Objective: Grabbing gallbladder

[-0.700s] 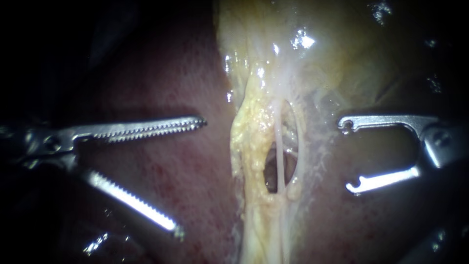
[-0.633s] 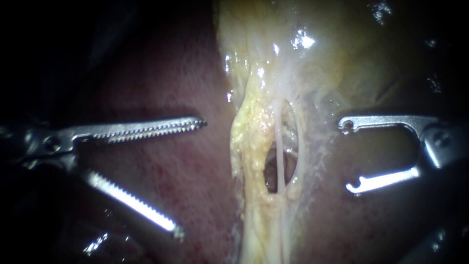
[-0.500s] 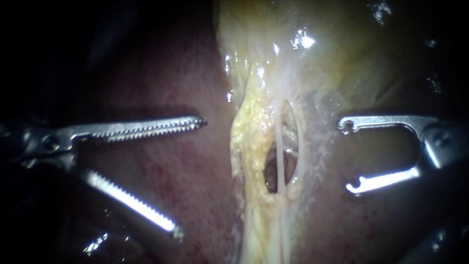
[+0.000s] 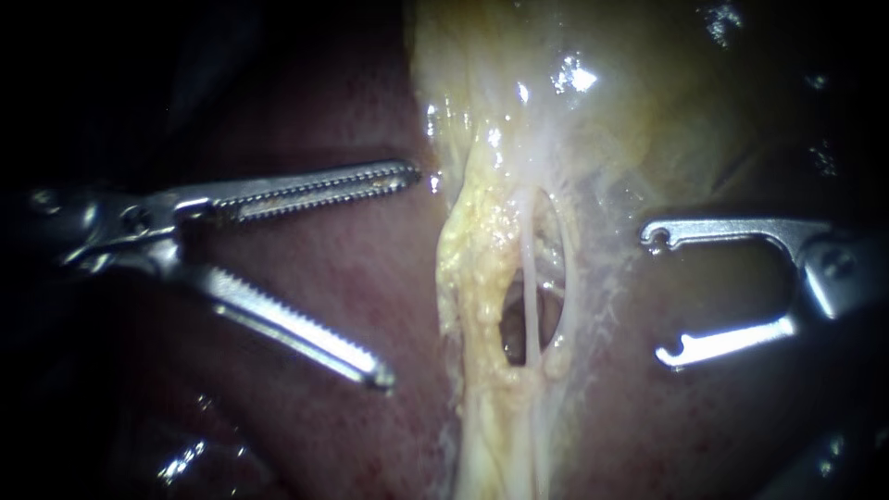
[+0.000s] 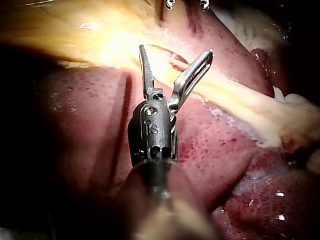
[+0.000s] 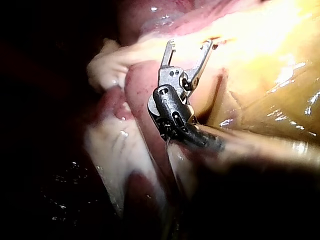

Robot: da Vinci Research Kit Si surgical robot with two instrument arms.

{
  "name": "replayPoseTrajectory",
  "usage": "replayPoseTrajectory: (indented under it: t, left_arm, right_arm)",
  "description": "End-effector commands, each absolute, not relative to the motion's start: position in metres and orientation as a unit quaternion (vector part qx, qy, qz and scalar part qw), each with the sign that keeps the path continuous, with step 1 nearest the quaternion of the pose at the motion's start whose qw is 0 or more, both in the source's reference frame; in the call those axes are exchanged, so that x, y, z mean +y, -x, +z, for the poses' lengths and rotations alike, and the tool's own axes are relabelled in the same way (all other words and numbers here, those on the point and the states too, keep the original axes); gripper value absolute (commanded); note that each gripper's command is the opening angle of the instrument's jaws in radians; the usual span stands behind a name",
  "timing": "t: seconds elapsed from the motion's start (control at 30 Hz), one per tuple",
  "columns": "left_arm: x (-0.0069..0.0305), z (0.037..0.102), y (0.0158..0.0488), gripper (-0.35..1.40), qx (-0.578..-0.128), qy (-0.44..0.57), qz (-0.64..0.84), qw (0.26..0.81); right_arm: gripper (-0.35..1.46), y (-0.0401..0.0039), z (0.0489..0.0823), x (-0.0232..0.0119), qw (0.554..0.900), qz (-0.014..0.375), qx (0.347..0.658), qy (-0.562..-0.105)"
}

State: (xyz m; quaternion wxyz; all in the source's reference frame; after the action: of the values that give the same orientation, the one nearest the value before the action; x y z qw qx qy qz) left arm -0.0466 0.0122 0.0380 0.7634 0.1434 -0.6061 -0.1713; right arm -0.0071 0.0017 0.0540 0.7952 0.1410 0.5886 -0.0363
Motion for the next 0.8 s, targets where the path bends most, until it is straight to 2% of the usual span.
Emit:
replayPoseTrajectory:
  t: [0.03, 0.33, 0.6, 0.8]
  left_arm:
    - [0.0124, 0.0382, 0.0469, 0.98, -0.605, -0.144, -0.174, 0.763]
    - [0.0138, 0.0414, 0.0495, 0.93, -0.590, -0.148, -0.192, 0.770]
    - [0.0139, 0.0444, 0.0492, 0.89, -0.578, -0.153, -0.204, 0.775]
    - [0.0135, 0.0457, 0.0488, 0.79, -0.568, -0.161, -0.216, 0.778]
  right_arm:
    - [0.60, 0.0071, 0.0540, 0.0017, 0.795, -0.036, 0.589, -0.141]
    - [0.60, 0.0072, 0.0540, 0.0018, 0.795, -0.039, 0.589, -0.139]
    - [0.60, 0.0073, 0.0540, 0.0017, 0.795, -0.039, 0.589, -0.140]
    - [0.60, 0.0073, 0.0540, 0.0017, 0.795, -0.039, 0.589, -0.140]
